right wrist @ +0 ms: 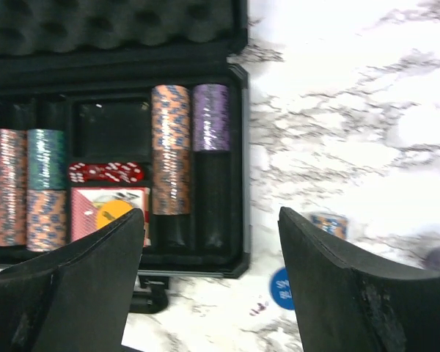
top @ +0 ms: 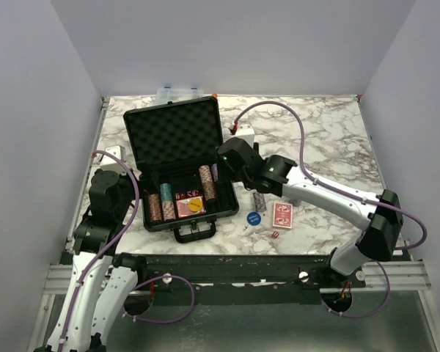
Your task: Pack up texas hold em set
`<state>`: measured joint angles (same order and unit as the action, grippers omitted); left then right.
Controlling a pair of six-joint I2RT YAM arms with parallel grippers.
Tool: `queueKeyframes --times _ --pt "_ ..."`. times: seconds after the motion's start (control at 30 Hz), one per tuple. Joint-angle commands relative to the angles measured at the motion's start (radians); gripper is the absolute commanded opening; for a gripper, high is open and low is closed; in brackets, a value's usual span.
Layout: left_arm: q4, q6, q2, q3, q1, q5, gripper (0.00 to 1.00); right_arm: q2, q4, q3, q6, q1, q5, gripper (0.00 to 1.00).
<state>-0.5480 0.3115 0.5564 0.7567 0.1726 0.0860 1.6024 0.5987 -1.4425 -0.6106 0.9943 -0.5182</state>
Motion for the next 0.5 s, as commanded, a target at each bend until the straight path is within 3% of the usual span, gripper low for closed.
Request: queueKeyframes --times 0.0,0.23,0.47 --pt "0.0 0.013 -0.018 -0.002 0.007 -0.034 0.97 -0.078 0.065 0.087 0.056 -0.037 -0.064 0.77" --pt "-0.006 0.035 -0.048 -0.014 0.007 0.091 0.98 -0.155 0.018 0.205 0.072 -0.181 0.101 0.77" --pt "-0.001 0.056 -0.041 -0.001 0.008 -0.005 0.98 -0.094 -0.057 0.298 0.087 -0.315 0.326 0.76"
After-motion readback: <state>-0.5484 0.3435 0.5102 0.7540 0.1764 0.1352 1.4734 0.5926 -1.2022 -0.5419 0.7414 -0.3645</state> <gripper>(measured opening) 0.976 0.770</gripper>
